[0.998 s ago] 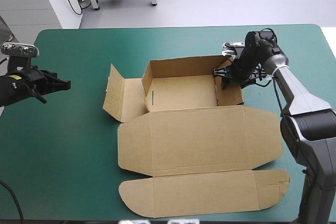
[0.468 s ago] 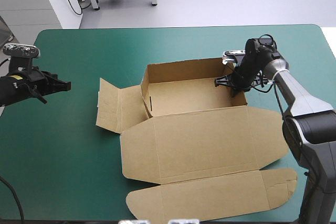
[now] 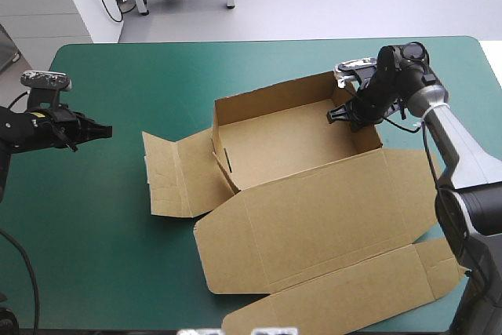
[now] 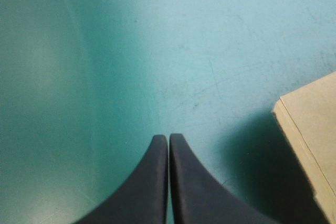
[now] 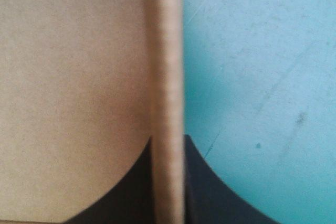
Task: Fold the box
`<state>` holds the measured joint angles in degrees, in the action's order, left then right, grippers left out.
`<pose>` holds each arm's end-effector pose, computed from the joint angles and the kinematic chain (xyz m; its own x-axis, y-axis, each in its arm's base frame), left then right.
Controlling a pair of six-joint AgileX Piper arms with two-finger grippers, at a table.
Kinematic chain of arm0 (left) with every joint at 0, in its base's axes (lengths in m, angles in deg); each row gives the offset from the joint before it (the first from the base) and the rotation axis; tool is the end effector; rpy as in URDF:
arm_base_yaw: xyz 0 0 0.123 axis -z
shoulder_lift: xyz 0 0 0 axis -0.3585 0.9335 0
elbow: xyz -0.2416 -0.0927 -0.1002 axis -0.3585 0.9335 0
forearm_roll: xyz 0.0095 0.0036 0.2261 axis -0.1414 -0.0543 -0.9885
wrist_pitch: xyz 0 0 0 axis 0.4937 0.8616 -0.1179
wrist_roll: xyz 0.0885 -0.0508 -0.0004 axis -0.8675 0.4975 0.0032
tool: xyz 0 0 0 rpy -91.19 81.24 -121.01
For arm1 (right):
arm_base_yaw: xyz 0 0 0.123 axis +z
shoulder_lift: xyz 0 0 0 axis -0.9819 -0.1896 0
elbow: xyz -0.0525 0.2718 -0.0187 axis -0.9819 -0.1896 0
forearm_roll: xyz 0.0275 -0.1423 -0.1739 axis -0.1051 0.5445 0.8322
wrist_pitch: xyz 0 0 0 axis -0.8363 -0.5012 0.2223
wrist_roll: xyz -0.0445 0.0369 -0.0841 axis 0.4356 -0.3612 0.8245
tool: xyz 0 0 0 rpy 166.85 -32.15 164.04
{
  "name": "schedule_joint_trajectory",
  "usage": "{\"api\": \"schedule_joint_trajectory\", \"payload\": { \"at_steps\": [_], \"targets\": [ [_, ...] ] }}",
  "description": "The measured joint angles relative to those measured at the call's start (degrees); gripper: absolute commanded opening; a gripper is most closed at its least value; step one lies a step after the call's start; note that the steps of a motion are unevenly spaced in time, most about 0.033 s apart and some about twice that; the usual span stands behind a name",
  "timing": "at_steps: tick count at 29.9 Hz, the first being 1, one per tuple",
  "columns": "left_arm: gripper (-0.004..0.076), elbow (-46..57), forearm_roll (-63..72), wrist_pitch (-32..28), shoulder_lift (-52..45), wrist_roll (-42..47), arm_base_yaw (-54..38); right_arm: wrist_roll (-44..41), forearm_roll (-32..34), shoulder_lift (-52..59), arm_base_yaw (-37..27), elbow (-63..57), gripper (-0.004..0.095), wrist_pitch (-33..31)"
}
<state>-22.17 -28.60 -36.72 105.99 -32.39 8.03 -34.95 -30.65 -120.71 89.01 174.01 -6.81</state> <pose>0.2657 0.0314 0.3406 -0.7102 0.0888 -0.6983 0.1572 0.9870 -0.0344 0.3726 0.0772 0.2857 -0.9187 -0.2615 -0.2959 -0.2970 0.9514 0.0813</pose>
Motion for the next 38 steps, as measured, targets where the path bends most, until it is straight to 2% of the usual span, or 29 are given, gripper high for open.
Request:
{"api": "schedule_joint_trajectory", "payload": {
  "at_steps": [9,16,21,24,29,33,38],
  "targets": [
    [-0.0008,0.00,0.23,-3.97,5.08,-0.13,0.00,3.93,-2.07,5.09,-0.35,0.00,-0.0021,-0.19],
    [-0.0008,0.00,0.33,-6.59,8.36,0.11,0.00,4.35,-3.12,10.27,-4.58,0.00,-0.0021,-0.37],
    [-0.0008,0.00,9.24,-7.25,12.23,0.26,0.00,5.97,-5.78,14.86,-7.41,0.00,-0.0021,-0.61],
    [-0.0008,0.00,15.64,-6.19,15.58,-1.58,0.00,7.52,-9.54,16.88,-7.59,0.00,-0.0021,-0.78],
    [-0.0008,0.00,25.23,-0.34,20.83,-4.46,0.05,10.07,-17.40,17.80,-7.59,0.11,-0.0019,-1.06],
    [-0.0008,0.00,31.90,3.32,22.89,-6.59,1.90,10.52,-19.02,17.28,-7.59,0.11,-0.0018,0.15],
    [-0.0008,-0.88,35.00,4.02,22.25,-7.26,8.56,10.70,-19.14,15.76,-7.59,0.11,-0.0016,3.10]
  ]
}}
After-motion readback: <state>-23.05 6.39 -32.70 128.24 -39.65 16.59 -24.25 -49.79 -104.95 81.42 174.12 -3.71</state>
